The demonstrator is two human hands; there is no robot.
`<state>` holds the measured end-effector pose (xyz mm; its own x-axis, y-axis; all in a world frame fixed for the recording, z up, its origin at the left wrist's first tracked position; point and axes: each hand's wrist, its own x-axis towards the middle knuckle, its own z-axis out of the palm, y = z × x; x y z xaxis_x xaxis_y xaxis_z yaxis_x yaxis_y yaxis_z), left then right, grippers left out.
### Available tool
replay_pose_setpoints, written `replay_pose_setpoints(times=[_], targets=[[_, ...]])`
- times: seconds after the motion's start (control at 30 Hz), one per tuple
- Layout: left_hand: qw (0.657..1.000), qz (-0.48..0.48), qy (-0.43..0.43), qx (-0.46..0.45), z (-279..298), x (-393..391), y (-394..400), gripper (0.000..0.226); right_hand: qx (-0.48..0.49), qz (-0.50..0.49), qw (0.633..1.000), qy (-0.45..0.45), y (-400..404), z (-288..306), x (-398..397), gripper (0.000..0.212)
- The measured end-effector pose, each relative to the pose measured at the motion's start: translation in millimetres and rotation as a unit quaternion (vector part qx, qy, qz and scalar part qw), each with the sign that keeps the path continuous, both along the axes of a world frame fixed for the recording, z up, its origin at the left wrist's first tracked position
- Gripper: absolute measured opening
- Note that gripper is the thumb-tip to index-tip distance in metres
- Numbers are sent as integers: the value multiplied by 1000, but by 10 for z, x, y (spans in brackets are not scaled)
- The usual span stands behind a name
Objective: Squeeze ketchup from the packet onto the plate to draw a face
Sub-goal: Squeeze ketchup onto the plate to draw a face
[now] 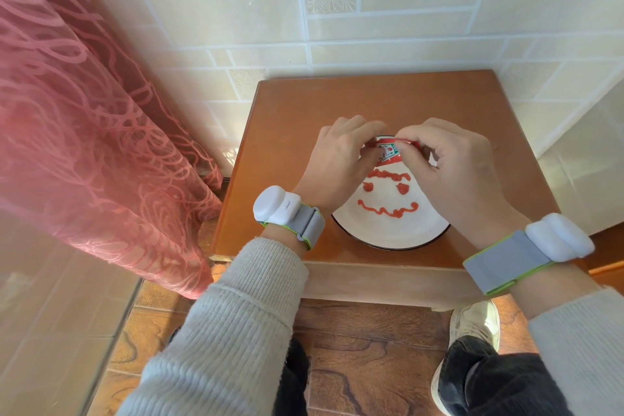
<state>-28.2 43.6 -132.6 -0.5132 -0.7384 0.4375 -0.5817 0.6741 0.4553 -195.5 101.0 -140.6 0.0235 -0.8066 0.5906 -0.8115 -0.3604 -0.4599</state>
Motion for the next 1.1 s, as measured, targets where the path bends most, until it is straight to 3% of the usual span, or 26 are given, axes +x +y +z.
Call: replay_pose_setpoints(times=[0.13, 0.4, 0.7, 1.1], targets=[[999, 4, -7, -48, -1, -21, 3, 9, -29, 16, 999, 24, -11, -24, -5, 7], [996, 18, 15, -85, 18, -1, -9, 15, -32, -5, 999, -32, -25, -28, -27, 9], [996, 67, -12, -59, -11, 70, -59, 8, -32, -12, 999, -26, -17, -28, -6, 5], [997, 40, -38, -47, -18, 80, -43, 5, 6, -4, 1000, -28, -19, -33, 15, 4]])
